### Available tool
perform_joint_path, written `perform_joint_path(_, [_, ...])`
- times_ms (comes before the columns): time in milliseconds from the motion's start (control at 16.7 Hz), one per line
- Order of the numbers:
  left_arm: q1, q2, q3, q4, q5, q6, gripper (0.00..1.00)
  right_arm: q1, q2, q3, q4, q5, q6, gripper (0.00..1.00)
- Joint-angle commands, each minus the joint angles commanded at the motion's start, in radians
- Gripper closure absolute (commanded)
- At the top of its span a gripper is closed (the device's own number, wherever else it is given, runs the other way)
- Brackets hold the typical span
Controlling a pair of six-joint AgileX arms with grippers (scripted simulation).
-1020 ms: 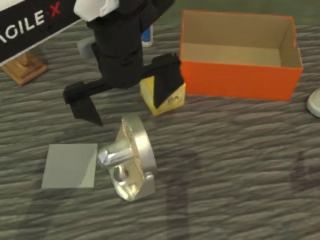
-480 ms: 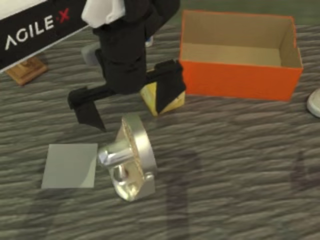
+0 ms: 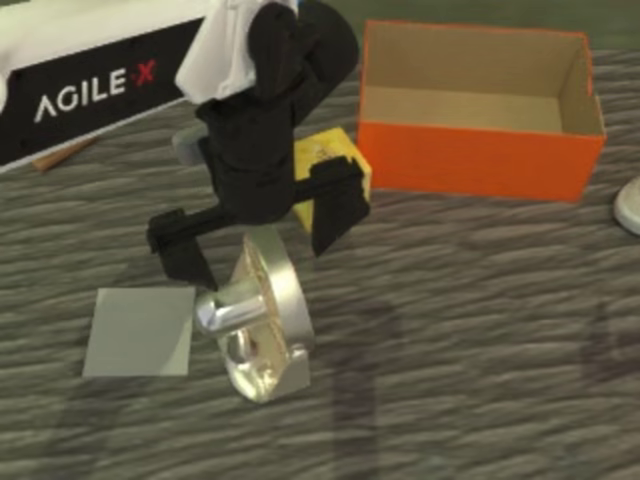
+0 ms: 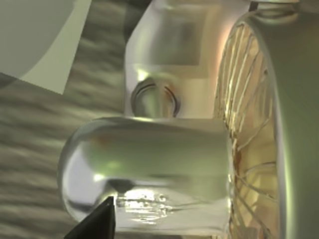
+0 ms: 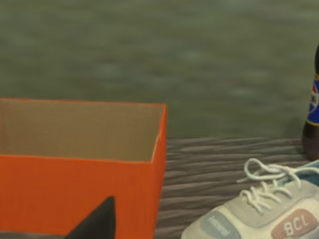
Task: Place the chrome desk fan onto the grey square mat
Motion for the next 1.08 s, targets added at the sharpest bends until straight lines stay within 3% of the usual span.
perform_joint_path(120, [0.000, 0.000, 0.000, 0.000, 0.000, 0.000, 0.00, 0.000, 0.000, 0.000, 0.000, 0.000, 0.000, 0.00])
perform_joint_path(900, [0.000, 0.000, 0.000, 0.000, 0.000, 0.000, 0.98, 0.000, 0.000, 0.000, 0.000, 0.000, 0.000, 0.00])
perform_joint_path(1080, [0.000, 0.000, 0.000, 0.000, 0.000, 0.000, 1.00, 0.000, 0.000, 0.000, 0.000, 0.000, 0.000, 0.00])
